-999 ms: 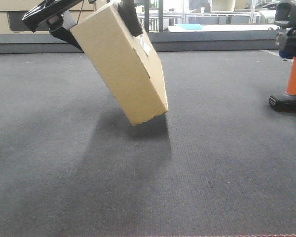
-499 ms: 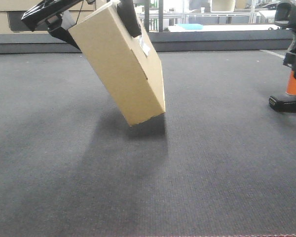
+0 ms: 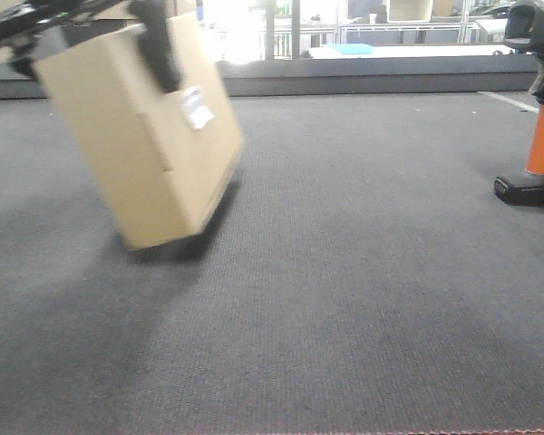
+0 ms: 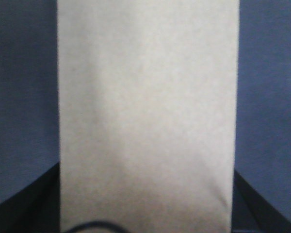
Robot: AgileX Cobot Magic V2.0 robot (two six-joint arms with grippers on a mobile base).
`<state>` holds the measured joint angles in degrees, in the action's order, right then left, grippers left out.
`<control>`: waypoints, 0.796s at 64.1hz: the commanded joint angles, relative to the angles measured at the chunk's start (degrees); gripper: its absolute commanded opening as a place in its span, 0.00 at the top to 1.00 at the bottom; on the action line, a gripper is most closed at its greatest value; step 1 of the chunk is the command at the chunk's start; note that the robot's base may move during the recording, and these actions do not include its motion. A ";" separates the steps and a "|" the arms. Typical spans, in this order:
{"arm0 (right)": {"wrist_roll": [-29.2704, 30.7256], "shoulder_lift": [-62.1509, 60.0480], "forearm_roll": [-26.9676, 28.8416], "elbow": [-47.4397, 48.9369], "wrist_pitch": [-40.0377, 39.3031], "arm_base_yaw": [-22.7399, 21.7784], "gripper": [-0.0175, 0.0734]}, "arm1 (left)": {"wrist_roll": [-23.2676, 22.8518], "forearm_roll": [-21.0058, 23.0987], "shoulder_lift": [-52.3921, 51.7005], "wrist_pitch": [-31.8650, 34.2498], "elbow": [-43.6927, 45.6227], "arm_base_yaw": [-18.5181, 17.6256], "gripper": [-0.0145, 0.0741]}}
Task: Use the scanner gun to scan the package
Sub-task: 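Lower the box back onto the table with the left gripper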
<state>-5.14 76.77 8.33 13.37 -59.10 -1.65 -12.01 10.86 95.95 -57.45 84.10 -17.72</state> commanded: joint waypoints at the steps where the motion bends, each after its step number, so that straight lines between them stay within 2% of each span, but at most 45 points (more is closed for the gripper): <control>1: 0.00 -3.95 -0.44 -0.28 1.23 -0.17 0.97 | 3.80 -0.04 -2.30 -1.73 0.11 3.41 0.96; 2: 0.00 -4.48 -0.44 -0.28 1.39 -0.17 1.00 | 4.32 -0.05 -2.53 -1.94 0.11 3.93 0.96; 8: 0.11 -7.84 -0.44 -0.28 3.07 -0.17 0.99 | 6.26 -1.81 -4.10 -2.42 0.11 7.38 0.96; 16: 0.11 -12.21 -1.13 -0.28 9.39 -0.17 0.99 | 6.26 -9.62 -5.61 -4.83 0.11 11.63 0.96; 21: 0.11 -15.23 -4.20 -0.28 14.05 -0.17 0.99 | 7.05 -13.87 -5.64 -6.18 0.11 14.03 0.96; 30: 0.11 -19.93 -10.92 -0.28 18.58 -0.17 0.99 | 9.50 -16.58 -5.64 -5.70 0.11 16.97 0.96; 44: 0.11 -25.49 -11.04 -0.28 23.91 -0.17 0.99 | 11.34 -16.77 -5.64 -3.58 -0.63 21.50 0.96; 47: 0.11 -26.07 -11.04 -0.28 24.35 -0.17 0.99 | 12.39 -14.86 -5.64 -3.05 -1.18 22.41 0.96; 51: 0.11 -26.27 -11.04 -0.28 24.46 -0.17 0.99 | 15.12 -9.95 -5.64 -2.66 -1.93 23.26 0.96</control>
<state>-5.14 51.26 -2.24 13.17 -34.75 -1.65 0.00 -4.11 91.15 -61.73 82.98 4.36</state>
